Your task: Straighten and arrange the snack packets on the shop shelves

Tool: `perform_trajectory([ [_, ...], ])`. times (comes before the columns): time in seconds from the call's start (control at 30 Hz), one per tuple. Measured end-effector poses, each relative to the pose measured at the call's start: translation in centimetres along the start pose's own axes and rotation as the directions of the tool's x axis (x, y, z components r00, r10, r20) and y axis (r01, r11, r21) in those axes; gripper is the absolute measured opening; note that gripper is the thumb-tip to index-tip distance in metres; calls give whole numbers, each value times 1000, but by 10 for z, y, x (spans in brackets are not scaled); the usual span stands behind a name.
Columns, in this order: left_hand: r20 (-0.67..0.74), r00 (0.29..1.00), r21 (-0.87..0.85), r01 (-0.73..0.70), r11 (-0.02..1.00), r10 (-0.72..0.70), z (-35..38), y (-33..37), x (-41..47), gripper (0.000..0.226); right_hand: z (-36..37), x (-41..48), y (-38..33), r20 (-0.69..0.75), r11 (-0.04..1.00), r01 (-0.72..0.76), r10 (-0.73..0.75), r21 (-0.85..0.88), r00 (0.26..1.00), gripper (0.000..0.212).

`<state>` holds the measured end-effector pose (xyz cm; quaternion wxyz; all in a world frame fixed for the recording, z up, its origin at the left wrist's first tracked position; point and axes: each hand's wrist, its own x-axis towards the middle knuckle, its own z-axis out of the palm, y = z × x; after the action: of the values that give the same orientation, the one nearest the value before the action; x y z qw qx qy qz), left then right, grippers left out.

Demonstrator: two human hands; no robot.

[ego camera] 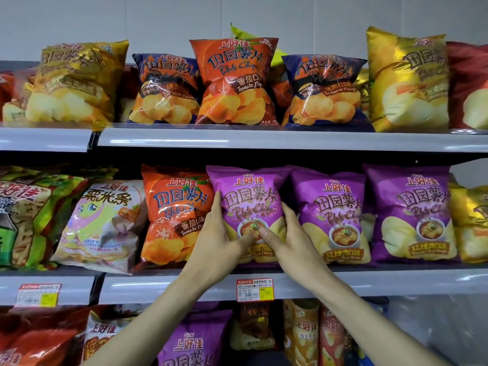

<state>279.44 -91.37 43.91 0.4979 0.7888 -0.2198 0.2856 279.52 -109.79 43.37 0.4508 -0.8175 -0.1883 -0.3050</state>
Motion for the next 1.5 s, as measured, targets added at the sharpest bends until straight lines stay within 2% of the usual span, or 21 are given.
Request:
perform_trajectory([
  [0.17, 40, 999, 111, 4, 994, -8, 0, -3, -8, 122, 7, 0, 7, -36, 1000, -26, 26, 4, 999, 76],
  [0.33, 31, 999, 133, 6, 991, -10, -6, -11, -4, 117, 7, 9, 10, -6, 995, -36, 37, 96, 999, 76],
  [0.43, 59, 998, 166, -10, 986, 0, -6, -15, -6, 114, 6, 4, 12, 17, 992, -78, 77, 94, 997, 78],
  [0.73, 100, 995, 278, -33, 960, 6, -8, -14, -7, 112, -6, -13, -1, 113, 973, -76, 103, -217, 988, 79],
  [0.93, 82, 997, 441, -41, 896, 6, -17, 0, -16, 103, -24, -27, -27, 121, 895, 22, 36, -446, 992, 72],
  [1.1, 104, 994, 589, -30, 808, -38, -35, 16, -27, 83, -47, -39, -50, 96, 820, 153, -120, -552, 988, 56],
  [1.23, 86, 993, 682, -1, 731, -78, -52, 31, -40, 59, -43, -43, -64, 107, 822, 254, -232, -510, 967, 46],
  [1.3, 53, 992, 729, 41, 684, -116, -62, 35, -46, 60, -30, -44, -69, 128, 822, 301, -273, -484, 953, 39],
  [1.5, -66, 977, 791, 174, 586, -201, -111, 43, -76, 67, 14, -37, -90, 247, 806, 415, -338, -422, 908, 45],
])
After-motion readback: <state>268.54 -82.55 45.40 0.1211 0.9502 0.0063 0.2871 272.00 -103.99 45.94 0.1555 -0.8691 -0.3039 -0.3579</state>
